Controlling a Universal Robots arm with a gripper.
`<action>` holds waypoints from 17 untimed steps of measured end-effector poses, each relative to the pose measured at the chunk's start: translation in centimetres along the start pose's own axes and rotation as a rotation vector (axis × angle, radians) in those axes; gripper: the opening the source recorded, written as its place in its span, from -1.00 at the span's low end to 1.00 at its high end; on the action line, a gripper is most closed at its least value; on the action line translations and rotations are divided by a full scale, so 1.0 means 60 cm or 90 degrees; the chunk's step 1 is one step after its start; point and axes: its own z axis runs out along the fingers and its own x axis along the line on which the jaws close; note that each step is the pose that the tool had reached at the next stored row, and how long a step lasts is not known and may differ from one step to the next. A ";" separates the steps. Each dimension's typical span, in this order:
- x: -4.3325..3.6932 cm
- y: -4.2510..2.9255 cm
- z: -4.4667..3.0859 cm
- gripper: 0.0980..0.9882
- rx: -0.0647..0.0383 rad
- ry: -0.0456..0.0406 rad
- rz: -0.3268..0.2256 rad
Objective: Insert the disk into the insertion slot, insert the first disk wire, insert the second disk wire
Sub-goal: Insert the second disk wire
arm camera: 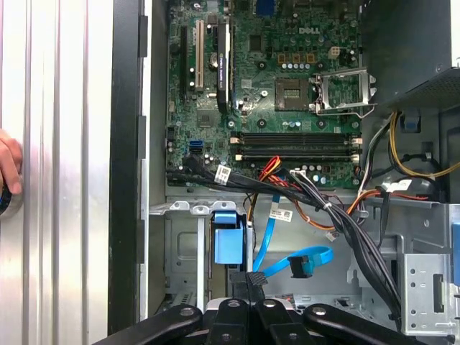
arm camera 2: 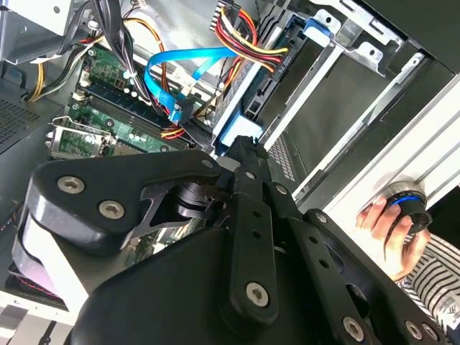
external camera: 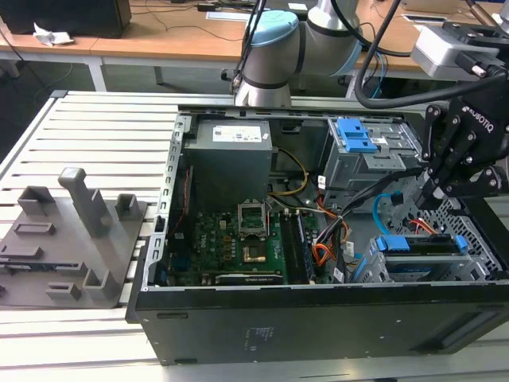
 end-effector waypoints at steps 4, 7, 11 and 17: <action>0.000 0.000 0.000 -0.98 0.000 0.0000 0.000; 0.000 0.001 0.000 -0.96 0.000 0.0000 0.000; 0.000 0.001 0.000 -0.55 0.000 0.0000 0.000; 0.000 0.001 0.000 -0.41 0.002 0.0039 -0.071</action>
